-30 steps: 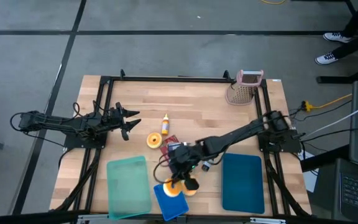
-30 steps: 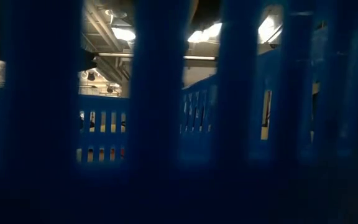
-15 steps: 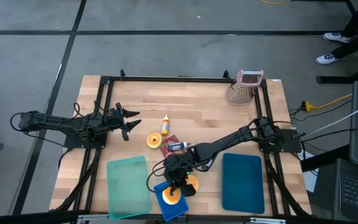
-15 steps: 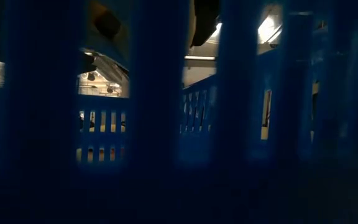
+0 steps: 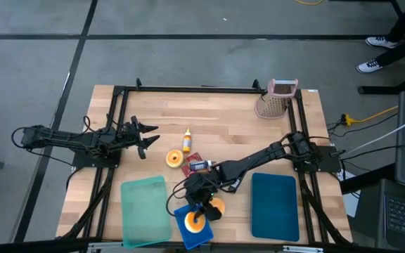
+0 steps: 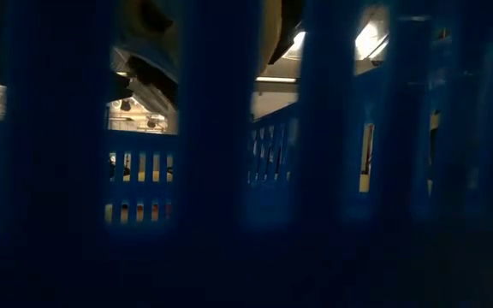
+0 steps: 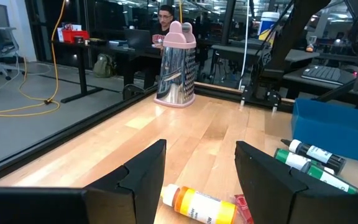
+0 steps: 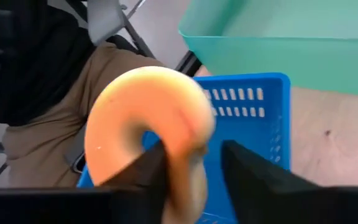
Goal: Pick & Place Food Item
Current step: Put the top right donut into the blue bin, then put the top donut into the blue bin
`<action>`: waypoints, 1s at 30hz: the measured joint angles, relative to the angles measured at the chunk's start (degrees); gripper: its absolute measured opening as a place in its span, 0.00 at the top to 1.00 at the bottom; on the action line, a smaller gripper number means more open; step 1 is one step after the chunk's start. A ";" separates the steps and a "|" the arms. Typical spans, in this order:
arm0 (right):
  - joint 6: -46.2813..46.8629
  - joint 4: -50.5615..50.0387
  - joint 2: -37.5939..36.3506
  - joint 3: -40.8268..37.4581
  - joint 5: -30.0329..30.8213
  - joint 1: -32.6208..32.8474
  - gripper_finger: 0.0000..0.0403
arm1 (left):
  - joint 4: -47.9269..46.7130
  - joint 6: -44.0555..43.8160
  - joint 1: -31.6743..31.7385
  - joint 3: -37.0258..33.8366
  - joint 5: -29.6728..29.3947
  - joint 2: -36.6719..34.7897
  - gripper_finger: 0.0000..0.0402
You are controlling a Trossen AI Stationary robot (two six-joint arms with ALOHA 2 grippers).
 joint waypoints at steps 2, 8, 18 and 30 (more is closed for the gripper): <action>0.01 0.05 0.00 0.00 0.38 0.00 0.48 | -0.03 -0.01 0.00 0.00 0.00 0.00 0.53; 0.93 1.15 0.00 0.00 0.40 0.00 0.40 | -0.07 -0.04 0.00 0.00 0.00 0.00 0.53; 1.26 2.18 0.00 -0.01 -1.39 -0.16 0.47 | 0.06 0.36 0.00 0.00 0.00 0.00 0.53; -4.92 -7.15 -0.11 12.26 0.36 -2.14 0.47 | -17.46 2.46 0.00 8.06 5.88 6.64 0.53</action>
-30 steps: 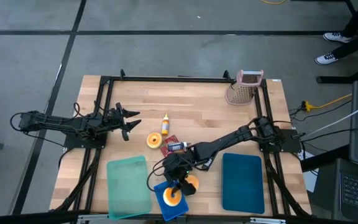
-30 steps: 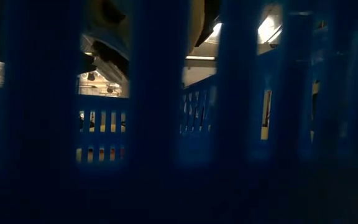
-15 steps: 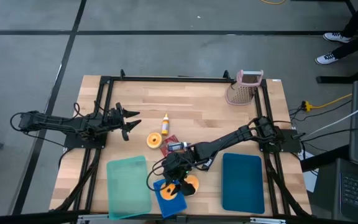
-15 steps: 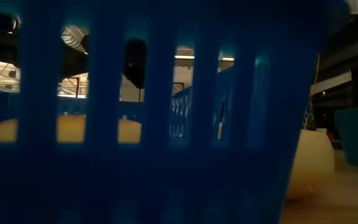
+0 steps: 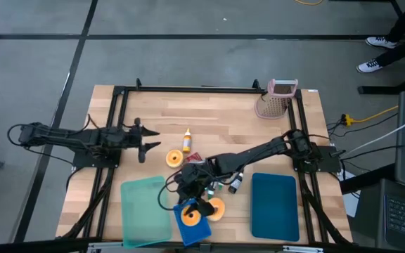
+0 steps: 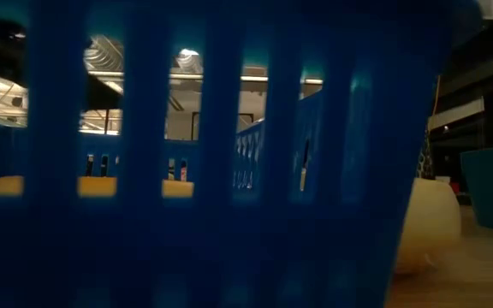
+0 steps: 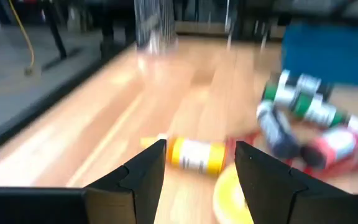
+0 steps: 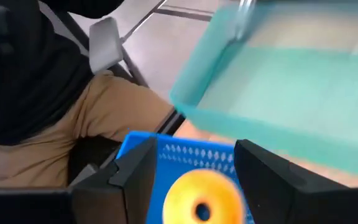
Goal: Pick & Place Food Item
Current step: Put the top donut into the blue bin
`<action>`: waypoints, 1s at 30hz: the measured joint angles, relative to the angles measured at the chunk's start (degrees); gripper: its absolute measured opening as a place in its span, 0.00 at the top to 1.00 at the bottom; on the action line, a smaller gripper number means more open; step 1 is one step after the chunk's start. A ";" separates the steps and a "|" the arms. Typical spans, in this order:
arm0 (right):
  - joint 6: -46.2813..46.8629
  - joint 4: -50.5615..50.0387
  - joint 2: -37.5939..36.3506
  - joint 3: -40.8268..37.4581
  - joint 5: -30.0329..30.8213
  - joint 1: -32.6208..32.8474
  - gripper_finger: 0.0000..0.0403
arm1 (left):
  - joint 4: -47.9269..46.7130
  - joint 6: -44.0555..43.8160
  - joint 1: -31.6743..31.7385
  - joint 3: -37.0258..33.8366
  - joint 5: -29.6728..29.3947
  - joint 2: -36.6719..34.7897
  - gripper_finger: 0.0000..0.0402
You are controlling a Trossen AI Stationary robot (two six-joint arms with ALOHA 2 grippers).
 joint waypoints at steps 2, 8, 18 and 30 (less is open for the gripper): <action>-2.91 -3.87 -0.02 3.39 2.43 -0.14 0.47 | -3.54 -0.39 0.00 2.62 0.80 3.66 0.53; -9.21 -18.14 -0.02 12.77 13.15 -0.95 0.47 | -7.12 -3.66 0.00 9.53 4.78 17.87 0.53; -11.60 -42.54 0.00 27.37 44.07 -0.52 0.47 | -4.65 -5.04 1.82 16.87 8.60 42.64 0.53; 2.76 -68.94 -7.20 26.81 53.79 -0.75 0.47 | 3.49 -3.05 5.99 17.92 15.18 53.97 0.53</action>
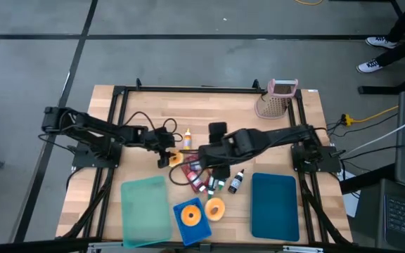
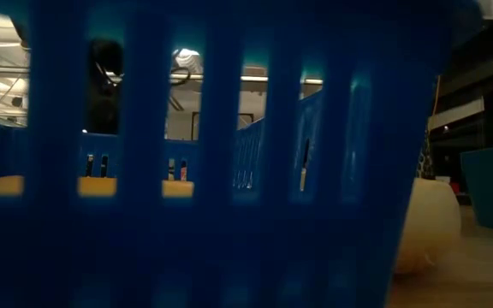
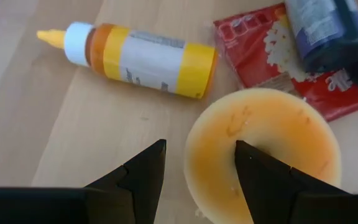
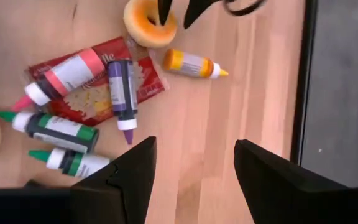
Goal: Pick & Place Food Item
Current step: Put the top donut into the blue bin
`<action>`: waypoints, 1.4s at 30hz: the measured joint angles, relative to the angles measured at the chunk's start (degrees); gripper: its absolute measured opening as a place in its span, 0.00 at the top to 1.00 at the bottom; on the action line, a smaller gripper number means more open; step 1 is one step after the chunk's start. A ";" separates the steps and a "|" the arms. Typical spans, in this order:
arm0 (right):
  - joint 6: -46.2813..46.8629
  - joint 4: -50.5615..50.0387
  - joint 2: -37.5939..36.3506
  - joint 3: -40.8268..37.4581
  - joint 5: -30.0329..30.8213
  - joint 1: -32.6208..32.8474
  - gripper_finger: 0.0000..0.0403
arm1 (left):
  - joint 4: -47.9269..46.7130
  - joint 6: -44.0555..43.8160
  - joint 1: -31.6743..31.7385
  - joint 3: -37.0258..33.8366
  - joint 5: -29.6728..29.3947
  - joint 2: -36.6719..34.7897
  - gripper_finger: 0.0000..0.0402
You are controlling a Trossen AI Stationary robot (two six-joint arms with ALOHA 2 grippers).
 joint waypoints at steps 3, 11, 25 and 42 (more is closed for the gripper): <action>2.57 1.20 -5.27 -4.18 1.63 0.62 0.47 | 0.08 -0.02 -0.09 0.00 1.22 0.86 0.53; 9.62 10.43 -21.43 -22.73 9.34 3.09 0.47 | 1.23 -0.19 0.11 0.09 2.96 4.37 0.53; 21.02 19.51 -38.10 -40.81 31.85 13.63 0.47 | -2.30 3.69 1.13 6.45 4.82 0.17 0.96; 28.99 18.61 -38.45 -40.93 40.52 24.70 0.47 | -1.08 1.62 -14.40 15.39 19.93 0.01 0.97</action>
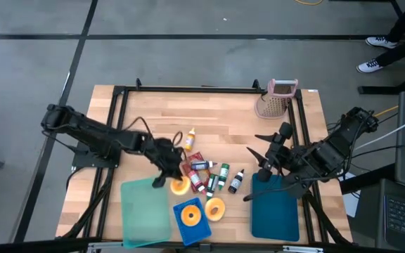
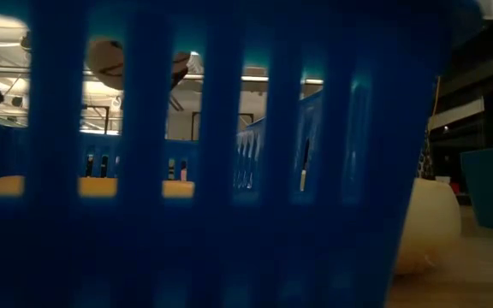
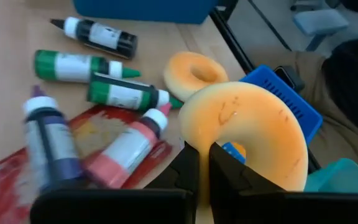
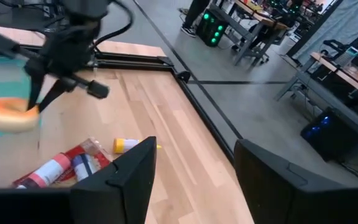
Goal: Pick & Place Food Item
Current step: Put the top donut into the blue bin
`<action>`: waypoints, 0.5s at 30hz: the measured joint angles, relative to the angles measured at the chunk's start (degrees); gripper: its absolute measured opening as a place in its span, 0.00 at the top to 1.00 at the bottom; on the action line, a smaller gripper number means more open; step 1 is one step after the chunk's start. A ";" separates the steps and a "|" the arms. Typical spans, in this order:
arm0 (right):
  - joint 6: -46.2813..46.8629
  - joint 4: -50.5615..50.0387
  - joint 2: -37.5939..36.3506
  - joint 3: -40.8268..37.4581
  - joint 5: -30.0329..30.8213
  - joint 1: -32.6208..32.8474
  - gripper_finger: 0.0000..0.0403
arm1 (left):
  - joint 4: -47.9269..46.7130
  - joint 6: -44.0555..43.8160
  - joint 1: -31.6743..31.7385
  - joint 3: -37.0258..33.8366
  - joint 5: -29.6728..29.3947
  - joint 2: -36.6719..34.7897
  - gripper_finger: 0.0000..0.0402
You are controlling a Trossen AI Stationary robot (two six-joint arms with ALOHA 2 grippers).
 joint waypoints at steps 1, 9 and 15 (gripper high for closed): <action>0.00 0.00 0.00 -0.02 0.00 0.04 0.47 | 1.11 -0.66 -1.25 -0.01 -1.07 0.91 0.97; -0.25 -0.46 0.04 -0.01 0.00 0.00 0.47 | 8.28 -4.45 -6.49 3.41 -2.44 11.26 0.97; -0.43 -1.01 0.07 0.00 -0.02 0.00 0.47 | 6.96 -3.68 -8.79 11.78 1.64 21.41 0.97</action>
